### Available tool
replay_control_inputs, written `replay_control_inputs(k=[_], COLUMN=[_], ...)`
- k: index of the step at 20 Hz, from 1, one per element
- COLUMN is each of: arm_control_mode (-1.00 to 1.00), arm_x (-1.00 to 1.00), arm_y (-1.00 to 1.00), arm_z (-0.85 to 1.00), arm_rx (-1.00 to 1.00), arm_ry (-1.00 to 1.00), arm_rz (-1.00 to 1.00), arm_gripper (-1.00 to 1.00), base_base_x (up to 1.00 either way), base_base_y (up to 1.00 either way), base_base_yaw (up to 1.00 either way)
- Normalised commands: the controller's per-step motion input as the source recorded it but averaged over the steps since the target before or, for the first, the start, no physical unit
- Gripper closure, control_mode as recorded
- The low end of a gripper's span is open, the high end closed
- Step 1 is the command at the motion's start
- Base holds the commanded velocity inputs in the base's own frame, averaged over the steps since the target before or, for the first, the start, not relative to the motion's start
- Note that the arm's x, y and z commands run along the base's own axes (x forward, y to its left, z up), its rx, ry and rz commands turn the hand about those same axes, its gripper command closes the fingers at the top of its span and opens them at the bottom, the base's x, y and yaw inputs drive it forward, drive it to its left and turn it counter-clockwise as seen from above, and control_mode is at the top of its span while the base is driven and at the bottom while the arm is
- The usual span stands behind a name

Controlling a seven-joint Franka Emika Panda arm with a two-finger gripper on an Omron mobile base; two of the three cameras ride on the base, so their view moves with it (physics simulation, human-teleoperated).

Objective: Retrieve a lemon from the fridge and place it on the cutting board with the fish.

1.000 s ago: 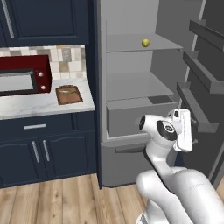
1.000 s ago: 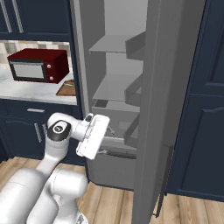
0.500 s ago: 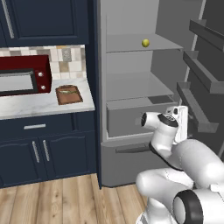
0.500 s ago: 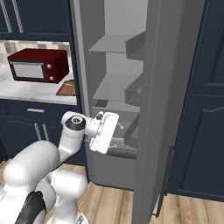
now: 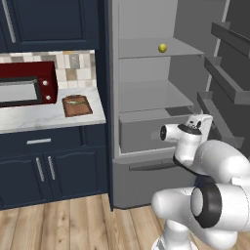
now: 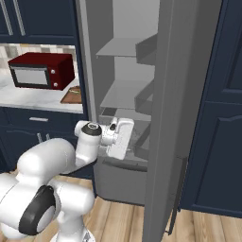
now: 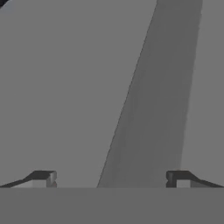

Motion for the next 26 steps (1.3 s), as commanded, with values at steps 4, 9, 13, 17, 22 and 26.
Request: replay_control_inputs(k=[4,9,13,17,22,26], arm_control_mode=[-1.0,-1.0,-1.0,-1.0,-1.0,-1.0], arm_x=[0.13,0.14,0.01,-0.01,-0.02,0.0], arm_y=[-0.6,-0.76,-0.77,-0.14,0.44,0.67], arm_z=[-0.02,-0.01,0.0,0.0,0.02,0.4], arm_rx=[0.0,0.0,0.0,0.0,0.03,0.38], arm_ry=[-0.35,-0.21,-0.19,-0.1,0.05,0.07], arm_rz=[0.0,-0.01,-0.01,-0.04,-0.12,-0.14], arm_gripper=[-1.0,-1.0,-1.0,-1.0,-1.0,-1.0], base_base_x=[0.0,0.0,0.0,0.0,0.0,0.0], base_base_y=[0.0,0.0,0.0,0.0,0.0,0.0], base_base_yaw=[0.0,0.0,0.0,0.0,0.0,0.0])
